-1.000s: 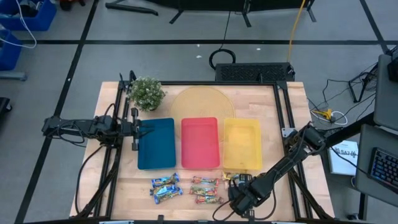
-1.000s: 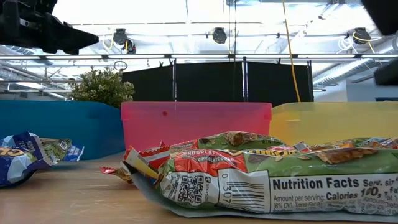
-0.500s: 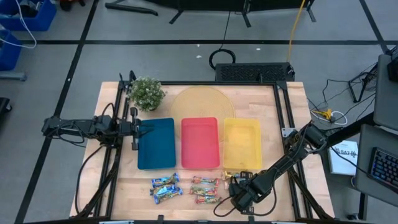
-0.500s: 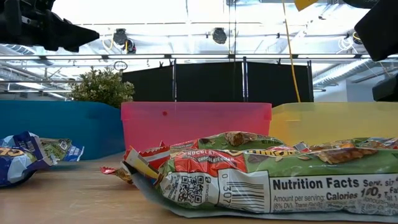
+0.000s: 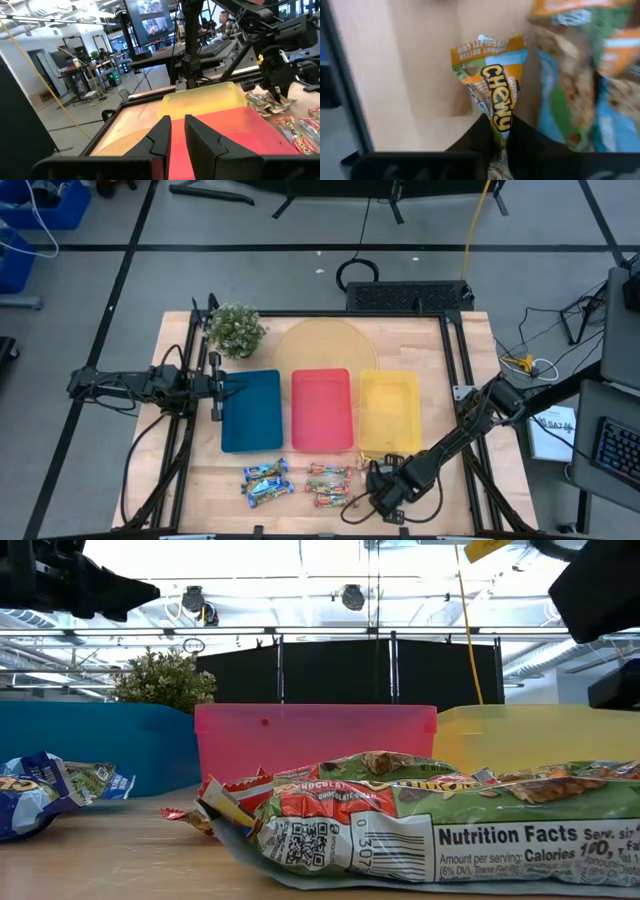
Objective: Pick and place Granola Bars by type
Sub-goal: Put the yellow granola bar into the blue bin
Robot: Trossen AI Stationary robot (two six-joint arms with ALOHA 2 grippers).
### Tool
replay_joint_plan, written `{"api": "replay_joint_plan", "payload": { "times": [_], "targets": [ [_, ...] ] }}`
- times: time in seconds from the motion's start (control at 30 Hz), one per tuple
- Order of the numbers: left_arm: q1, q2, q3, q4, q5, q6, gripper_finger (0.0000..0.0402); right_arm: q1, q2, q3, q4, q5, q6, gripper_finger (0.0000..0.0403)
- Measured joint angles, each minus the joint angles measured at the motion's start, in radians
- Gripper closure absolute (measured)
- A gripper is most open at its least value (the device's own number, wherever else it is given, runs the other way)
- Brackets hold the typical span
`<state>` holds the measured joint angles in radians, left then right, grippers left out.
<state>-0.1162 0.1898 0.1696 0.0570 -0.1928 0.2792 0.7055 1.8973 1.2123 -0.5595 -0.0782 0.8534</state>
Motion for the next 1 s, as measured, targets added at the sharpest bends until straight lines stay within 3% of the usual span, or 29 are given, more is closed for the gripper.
{"api": "replay_joint_plan", "payload": {
  "times": [0.23, 0.4, 0.67, 0.87, 1.0],
  "targets": [
    [0.0, 0.0, 0.0, 0.0, 0.001, -0.028, 0.0339, -0.03, -0.025, 0.092, -0.015, 0.003, -0.114, 0.0381],
    [0.0, 0.0, 0.0, -0.001, 0.001, -0.03, 0.0339, -0.081, -0.025, 0.226, -0.074, 0.108, -0.28, 0.0368],
    [0.0, 0.0, 0.0, 0.016, 0.001, -0.027, 0.0339, -0.343, -0.016, 0.503, -0.17, 0.186, -0.632, 0.0381],
    [0.0, 0.0, 0.0, 0.02, -0.003, -0.03, 0.0339, -0.519, 0.023, 0.55, -0.049, 0.132, -0.928, 0.0364],
    [0.0, 0.0, 0.0, 0.061, -0.082, -0.036, 0.0339, -0.609, 0.111, 0.552, 0.078, 0.094, -1.016, 0.0376]
  ]
}}
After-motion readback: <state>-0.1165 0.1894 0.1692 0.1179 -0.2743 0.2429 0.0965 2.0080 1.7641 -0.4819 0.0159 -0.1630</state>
